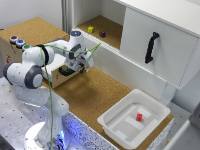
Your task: Push down the green button to turn on the green light
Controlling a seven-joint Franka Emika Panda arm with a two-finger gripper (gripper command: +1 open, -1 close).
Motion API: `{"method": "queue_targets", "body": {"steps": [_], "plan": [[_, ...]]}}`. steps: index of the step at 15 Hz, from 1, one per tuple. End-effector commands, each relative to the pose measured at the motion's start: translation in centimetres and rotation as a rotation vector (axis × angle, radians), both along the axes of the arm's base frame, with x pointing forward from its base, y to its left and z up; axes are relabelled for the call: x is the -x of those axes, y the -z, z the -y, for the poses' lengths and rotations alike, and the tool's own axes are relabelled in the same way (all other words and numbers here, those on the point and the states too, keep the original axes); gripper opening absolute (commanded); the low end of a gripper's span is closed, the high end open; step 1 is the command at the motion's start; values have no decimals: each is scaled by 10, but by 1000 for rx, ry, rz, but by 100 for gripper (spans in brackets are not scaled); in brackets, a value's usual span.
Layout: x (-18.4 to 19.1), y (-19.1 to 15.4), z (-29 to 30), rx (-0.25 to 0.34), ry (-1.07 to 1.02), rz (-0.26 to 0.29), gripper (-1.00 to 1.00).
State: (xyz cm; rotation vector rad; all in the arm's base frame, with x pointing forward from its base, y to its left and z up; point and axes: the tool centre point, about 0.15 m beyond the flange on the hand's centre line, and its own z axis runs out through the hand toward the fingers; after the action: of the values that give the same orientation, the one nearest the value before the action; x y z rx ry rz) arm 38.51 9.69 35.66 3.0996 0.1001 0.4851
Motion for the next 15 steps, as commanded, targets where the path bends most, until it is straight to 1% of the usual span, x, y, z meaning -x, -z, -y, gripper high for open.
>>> {"method": "queue_targets", "body": {"steps": [1, 5, 7, 8, 9, 10, 12, 14, 15], "plan": [[10, -44, -11, 3, -88, 55, 100], [19, -82, -43, 8, -273, 82, 100], [25, -92, -63, 22, -393, 70, 100], [29, -95, -72, 39, -452, 73, 100], [34, -99, -83, 55, -532, 61, 100], [42, -104, -95, 87, -608, 67, 100], [60, -113, -116, 112, -730, 66, 100], [84, -119, -140, 126, -861, 57, 100], [99, -117, -155, 127, -920, 40, 100]]}}
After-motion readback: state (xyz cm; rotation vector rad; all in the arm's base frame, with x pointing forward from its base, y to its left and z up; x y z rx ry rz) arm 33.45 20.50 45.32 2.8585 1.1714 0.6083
